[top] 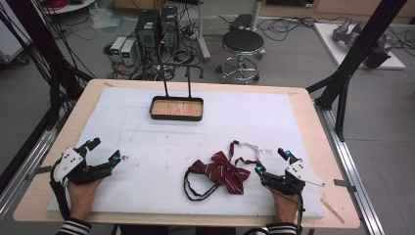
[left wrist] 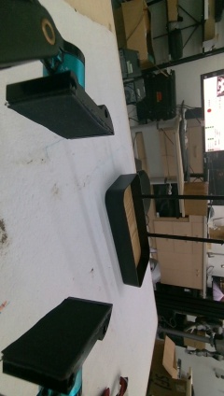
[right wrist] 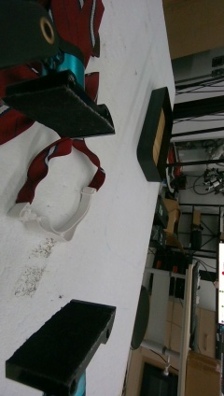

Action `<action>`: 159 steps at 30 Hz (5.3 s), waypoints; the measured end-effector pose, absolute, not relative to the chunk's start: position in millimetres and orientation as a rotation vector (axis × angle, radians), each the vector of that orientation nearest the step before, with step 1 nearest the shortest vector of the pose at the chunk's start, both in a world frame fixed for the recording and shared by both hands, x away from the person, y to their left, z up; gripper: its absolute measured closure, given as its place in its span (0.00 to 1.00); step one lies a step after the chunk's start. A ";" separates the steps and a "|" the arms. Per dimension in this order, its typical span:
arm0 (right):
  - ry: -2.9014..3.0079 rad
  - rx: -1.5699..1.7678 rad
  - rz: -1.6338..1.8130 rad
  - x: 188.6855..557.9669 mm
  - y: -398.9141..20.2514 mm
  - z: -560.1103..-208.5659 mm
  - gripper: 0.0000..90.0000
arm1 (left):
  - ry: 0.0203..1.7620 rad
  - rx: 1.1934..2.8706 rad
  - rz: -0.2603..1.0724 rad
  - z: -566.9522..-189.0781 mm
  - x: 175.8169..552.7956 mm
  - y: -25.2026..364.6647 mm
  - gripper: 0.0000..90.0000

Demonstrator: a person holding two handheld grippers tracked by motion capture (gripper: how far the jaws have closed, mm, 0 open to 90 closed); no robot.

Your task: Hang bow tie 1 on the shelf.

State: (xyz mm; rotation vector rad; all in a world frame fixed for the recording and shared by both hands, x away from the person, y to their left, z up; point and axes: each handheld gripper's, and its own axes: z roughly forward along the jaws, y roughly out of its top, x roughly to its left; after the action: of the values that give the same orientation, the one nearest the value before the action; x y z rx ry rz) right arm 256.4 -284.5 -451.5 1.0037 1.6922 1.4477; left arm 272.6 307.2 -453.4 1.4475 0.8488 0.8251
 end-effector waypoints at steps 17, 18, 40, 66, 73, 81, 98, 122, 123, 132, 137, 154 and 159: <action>1.682 1.027 1.455 256.8 -285.8 -451.3 0.12 | 0.842 1.445 0.833 -453.5 271.9 307.0 0.15; 1.680 1.021 1.451 256.8 -285.6 -451.3 0.12 | 0.843 1.445 0.833 -453.6 271.9 307.0 0.15; 1.795 1.020 1.543 259.1 -281.4 -426.2 0.12 | 0.846 1.455 0.845 -453.3 272.0 306.0 0.15; 2.321 0.858 1.275 292.1 -233.2 -382.6 0.13 | 0.849 1.448 0.840 -453.4 272.2 306.8 0.15; 2.415 0.829 1.228 300.8 -222.1 -385.0 0.17 | 0.849 1.448 0.839 -453.4 272.1 306.4 0.15; 2.509 0.799 1.144 310.2 -209.9 -385.6 0.18 | 0.849 1.448 0.839 -453.4 272.2 306.4 0.15; 2.678 0.797 1.014 324.7 -194.3 -400.2 0.27 | 0.852 1.447 0.836 -453.3 272.4 306.6 0.15; 2.797 0.834 0.802 335.4 -185.3 -414.0 0.51 | 0.855 1.446 0.837 -453.4 272.5 306.6 0.15; 2.797 0.834 0.802 335.4 -185.3 -414.0 0.51 | 0.855 1.447 0.837 -453.3 272.5 306.7 0.15; 2.868 0.819 0.740 338.6 -181.9 -418.2 0.64 | 0.857 1.445 0.835 -453.3 272.6 307.0 0.15; 2.879 0.801 0.718 338.2 -179.5 -418.9 0.73 | 0.857 1.444 0.836 -453.4 272.6 306.9 0.15; 2.857 0.784 0.678 333.2 -175.2 -418.0 0.84 | 0.858 1.442 0.833 -453.4 272.6 307.4 0.15; 2.857 0.780 0.684 333.3 -175.5 -417.8 0.85 | 0.858 1.442 0.833 -453.4 272.6 307.4 0.15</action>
State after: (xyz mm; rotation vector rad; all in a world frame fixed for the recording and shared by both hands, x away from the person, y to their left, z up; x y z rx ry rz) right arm 333.3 -175.5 -417.8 0.7802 2.8570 0.6843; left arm 272.6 307.4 -453.4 1.4420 0.8581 0.8334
